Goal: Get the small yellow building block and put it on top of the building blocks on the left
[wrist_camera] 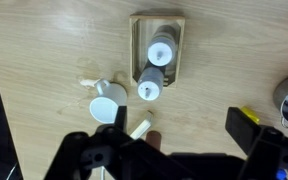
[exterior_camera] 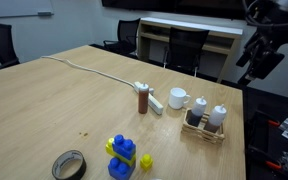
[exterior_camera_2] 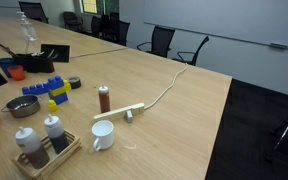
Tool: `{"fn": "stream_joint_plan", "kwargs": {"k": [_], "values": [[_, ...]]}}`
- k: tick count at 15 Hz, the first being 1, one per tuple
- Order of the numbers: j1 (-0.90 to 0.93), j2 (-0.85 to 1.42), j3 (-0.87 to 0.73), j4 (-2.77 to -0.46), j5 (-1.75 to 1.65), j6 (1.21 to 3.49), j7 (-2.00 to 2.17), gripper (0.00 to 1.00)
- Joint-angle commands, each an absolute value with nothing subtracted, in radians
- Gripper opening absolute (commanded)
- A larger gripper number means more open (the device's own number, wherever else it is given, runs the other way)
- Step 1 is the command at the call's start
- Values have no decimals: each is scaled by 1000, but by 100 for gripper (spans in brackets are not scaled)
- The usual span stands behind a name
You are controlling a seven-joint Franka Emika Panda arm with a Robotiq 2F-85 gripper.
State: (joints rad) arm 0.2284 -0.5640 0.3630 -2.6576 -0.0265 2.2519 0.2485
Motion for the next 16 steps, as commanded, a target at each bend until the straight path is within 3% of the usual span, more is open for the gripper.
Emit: {"fn": "stream_joint_plan", "kwargs": {"k": [1, 7, 16], "values": [[244, -417, 373, -2585, -19, 2334, 268, 100], [273, -196, 395, -2461, -57, 2377, 271, 100], [282, -165, 383, -2459, -47, 2422, 292, 100]]}}
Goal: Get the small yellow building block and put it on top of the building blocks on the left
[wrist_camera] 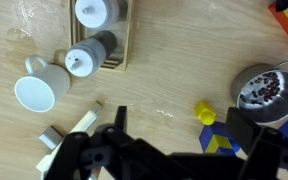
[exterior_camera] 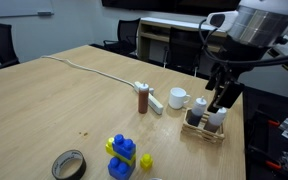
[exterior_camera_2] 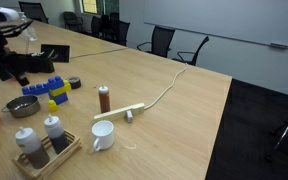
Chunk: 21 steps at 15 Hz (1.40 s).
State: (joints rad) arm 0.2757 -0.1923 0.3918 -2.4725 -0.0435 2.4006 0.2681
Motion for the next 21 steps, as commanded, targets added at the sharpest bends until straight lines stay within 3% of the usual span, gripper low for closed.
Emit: {"fn": "stream_joint_plan", "kwargs": {"k": [1, 6, 12, 21], "values": [[280, -136, 383, -2448, -45, 2446, 297, 100], [277, 98, 366, -2326, -149, 2544, 441, 100], [434, 387, 250, -2086, -225, 2497, 703, 100], [489, 432, 219, -2054, -187, 2531, 713, 100]]}}
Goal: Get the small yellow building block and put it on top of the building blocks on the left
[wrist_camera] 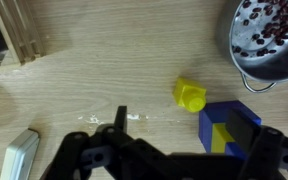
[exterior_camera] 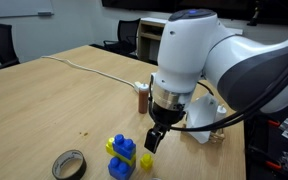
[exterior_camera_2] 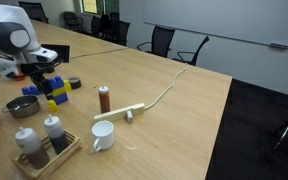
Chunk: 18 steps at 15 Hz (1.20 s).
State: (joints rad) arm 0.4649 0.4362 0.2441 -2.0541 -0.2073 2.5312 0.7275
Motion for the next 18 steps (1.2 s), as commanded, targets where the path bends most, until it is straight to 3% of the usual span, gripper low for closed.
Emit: {"fn": "stream_joint_plan", "kwargs": {"k": [1, 18], "values": [[488, 440, 219, -2051, -180, 2533, 716, 100], [562, 697, 173, -1845, -138, 2546, 742, 100]]}}
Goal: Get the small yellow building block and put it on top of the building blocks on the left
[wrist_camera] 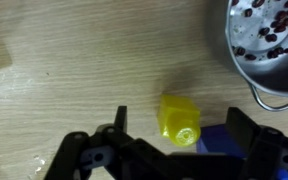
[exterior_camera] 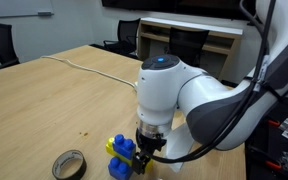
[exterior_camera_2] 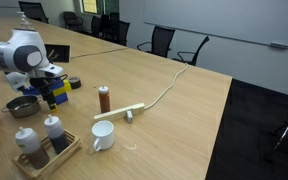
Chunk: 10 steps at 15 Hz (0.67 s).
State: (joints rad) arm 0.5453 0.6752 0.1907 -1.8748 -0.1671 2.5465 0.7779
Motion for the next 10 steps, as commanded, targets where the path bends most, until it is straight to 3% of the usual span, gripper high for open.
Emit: {"fn": "stream_joint_plan", "kwargs": {"k": [1, 2, 3, 5, 10], "values": [[565, 704, 170, -1839, -141, 2547, 740, 100], [568, 710, 167, -1834, -144, 2549, 739, 97], [569, 712, 164, -1832, -145, 2550, 736, 77], [570, 717, 163, -1826, -144, 2549, 729, 69], [567, 719, 166, -1821, -137, 2549, 716, 33]]}}
